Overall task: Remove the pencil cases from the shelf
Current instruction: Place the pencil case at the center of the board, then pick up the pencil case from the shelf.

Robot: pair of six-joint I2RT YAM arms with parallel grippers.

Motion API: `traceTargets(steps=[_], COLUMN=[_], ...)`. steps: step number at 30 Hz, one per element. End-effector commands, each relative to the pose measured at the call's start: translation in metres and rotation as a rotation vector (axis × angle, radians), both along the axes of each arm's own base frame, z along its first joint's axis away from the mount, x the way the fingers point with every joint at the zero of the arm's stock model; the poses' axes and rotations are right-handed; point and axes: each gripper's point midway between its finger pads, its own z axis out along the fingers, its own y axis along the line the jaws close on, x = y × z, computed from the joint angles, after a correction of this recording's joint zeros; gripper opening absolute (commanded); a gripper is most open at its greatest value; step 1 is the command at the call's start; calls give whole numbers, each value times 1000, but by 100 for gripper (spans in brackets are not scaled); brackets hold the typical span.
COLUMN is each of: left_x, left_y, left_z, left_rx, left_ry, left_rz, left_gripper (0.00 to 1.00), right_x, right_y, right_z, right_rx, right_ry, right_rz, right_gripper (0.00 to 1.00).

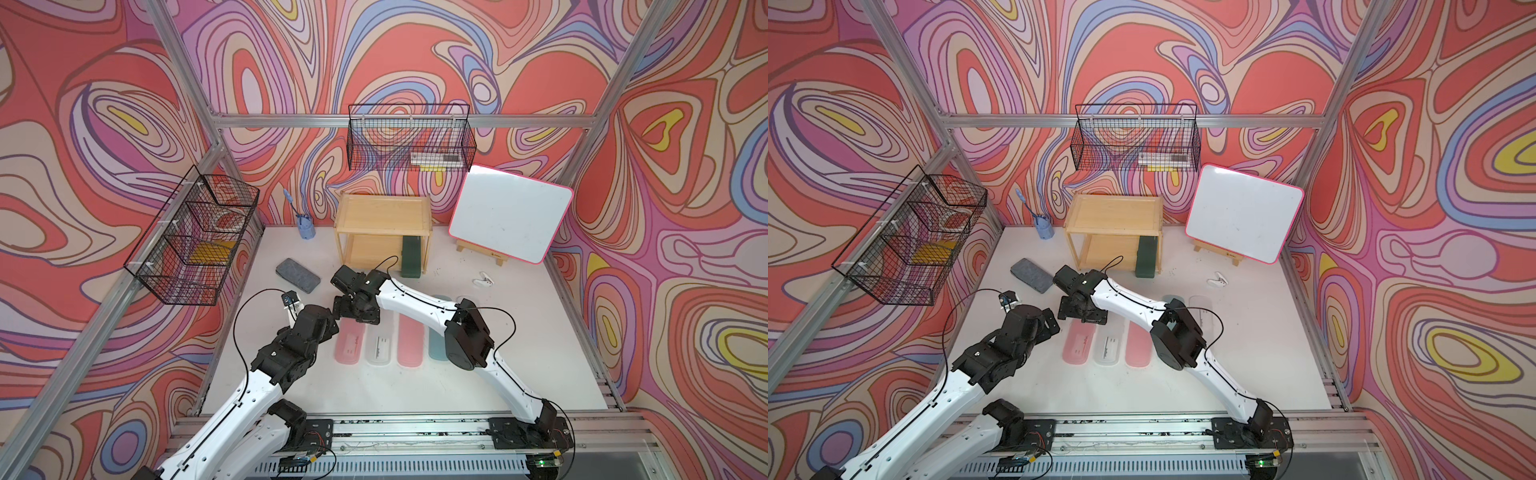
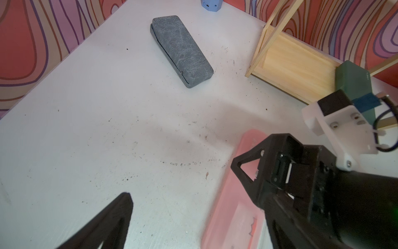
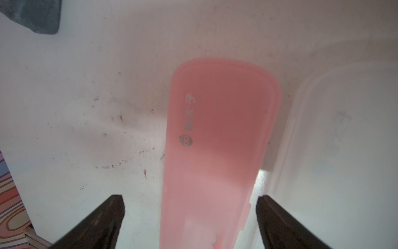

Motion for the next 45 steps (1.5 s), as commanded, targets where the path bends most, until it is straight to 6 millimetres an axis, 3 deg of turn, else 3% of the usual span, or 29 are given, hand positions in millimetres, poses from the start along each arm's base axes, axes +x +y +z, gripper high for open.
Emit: traceTargets(steps=[1, 4, 7, 9, 12, 15, 17, 19, 23, 29, 36, 45], left_x=[2, 7, 19, 30, 53, 79, 98, 118, 146, 172, 196, 224], left_y=[-3, -11, -32, -55, -92, -130, -154, -169, -190, -234, -269, -276], left_z=[-2, 2, 8, 11, 15, 15, 10, 1, -7, -13, -42, -69], left_rx=[-10, -38, -138, -251, -425, -567, -623, -649, -419, -71, 124, 220], left_ry=[-3, -13, -30, -45, -69, -43, 7, 46, 72, 150, 235, 260], left_rz=[-15, -41, -115, -202, -345, -488, -560, -576, -574, -640, -676, -637], left_gripper=[98, 98, 99, 98, 99, 99, 99, 99, 99, 99, 99, 99], right_x=[6, 16, 33, 47, 66, 71, 66, 63, 60, 58, 55, 55], right_y=[-4, -9, -36, -73, -146, -210, -241, -265, -302, -342, -365, -381], right_z=[13, 49, 95, 121, 164, 199, 226, 241, 254, 256, 254, 244], right_rx=[-22, -6, -18, -45, -72, -100, -126, -161, -158, -103, -109, -112], right_ry=[-48, -140, -258, -327, -429, -508, -576, -614, -645, -655, -656, -644], right_rz=[7, 12, -7, -45, -145, -219, -251, -271, -315, -380, -386, -388], right_gripper=[98, 98, 98, 98, 98, 98, 98, 98, 98, 98, 98, 98])
